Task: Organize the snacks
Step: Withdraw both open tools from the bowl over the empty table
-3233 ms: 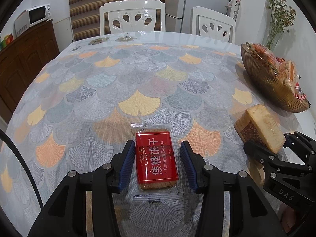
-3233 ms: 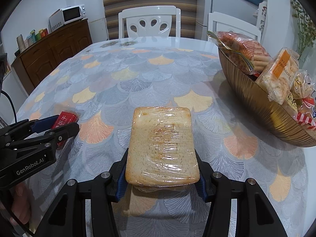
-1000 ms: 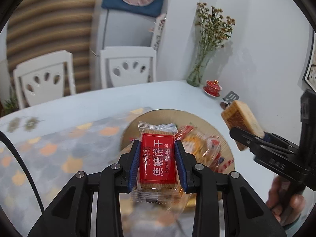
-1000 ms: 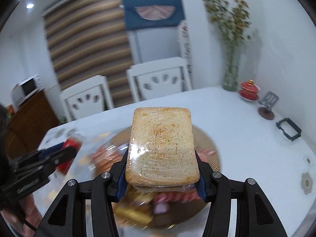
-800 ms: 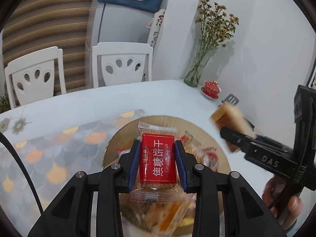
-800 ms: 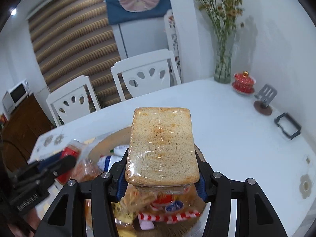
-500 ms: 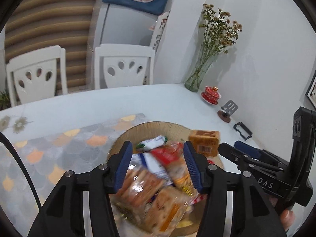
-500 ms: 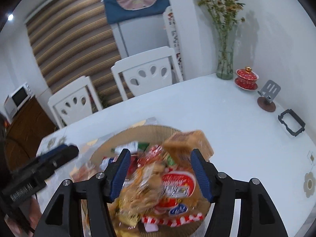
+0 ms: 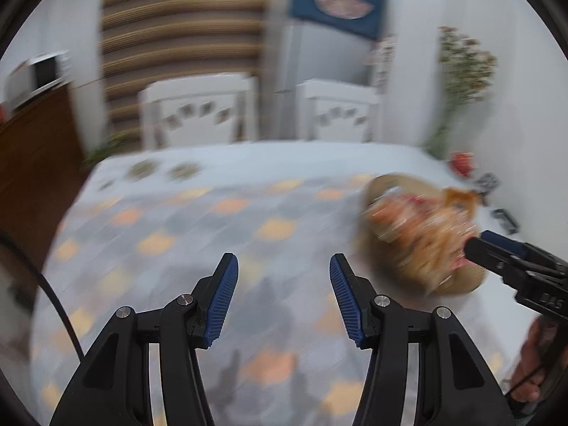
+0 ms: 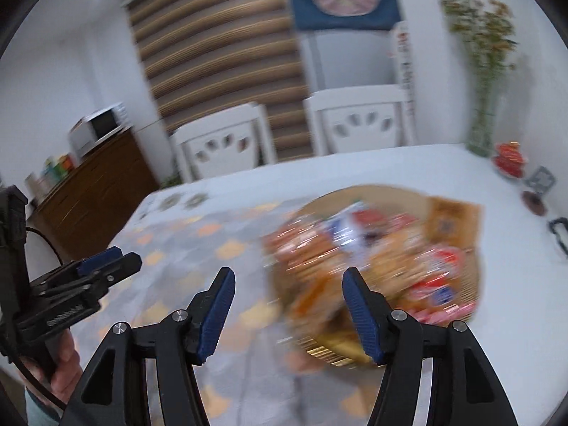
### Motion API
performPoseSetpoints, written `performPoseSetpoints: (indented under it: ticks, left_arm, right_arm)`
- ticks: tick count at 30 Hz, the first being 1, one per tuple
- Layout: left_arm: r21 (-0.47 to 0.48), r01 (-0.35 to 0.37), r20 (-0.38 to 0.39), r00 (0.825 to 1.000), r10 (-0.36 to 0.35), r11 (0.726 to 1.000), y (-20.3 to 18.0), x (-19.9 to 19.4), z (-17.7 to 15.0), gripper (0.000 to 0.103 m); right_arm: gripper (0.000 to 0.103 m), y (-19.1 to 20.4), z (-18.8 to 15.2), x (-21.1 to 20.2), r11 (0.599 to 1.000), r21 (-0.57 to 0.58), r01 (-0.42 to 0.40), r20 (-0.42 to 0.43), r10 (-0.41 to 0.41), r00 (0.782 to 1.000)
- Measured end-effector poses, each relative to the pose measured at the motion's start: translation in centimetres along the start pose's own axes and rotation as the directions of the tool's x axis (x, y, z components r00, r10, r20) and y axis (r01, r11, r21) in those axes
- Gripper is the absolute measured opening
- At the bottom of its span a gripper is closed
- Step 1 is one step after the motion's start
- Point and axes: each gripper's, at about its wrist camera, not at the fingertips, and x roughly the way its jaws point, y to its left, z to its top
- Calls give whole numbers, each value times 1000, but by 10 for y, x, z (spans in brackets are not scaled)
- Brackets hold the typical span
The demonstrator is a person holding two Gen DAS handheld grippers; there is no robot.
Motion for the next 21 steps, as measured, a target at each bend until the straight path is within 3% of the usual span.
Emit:
performPoseSetpoints:
  ticks: [7,12,19,21]
  left_arm:
    - [-90,-191,-107,978,181,977,61,6,-88,55]
    - [-72,-257,-129,960,247,964,74,25,-117,55]
    - [-95,-268,-162,954,251,959,81,35,-135,62]
    - [-102,-262,-168,955,243,960,83,37,-135,70]
  right_arm:
    - [61,70,-67,66,994,-88,-63,-180,46,983]
    - [61,87,-97,88,990,-126,-58,-180,35,983]
    - [61,84,-110,104,992,-128,-10,-179,-13,984]
    - [61,83,-116,108,993,-120,-4,-185,-19,983]
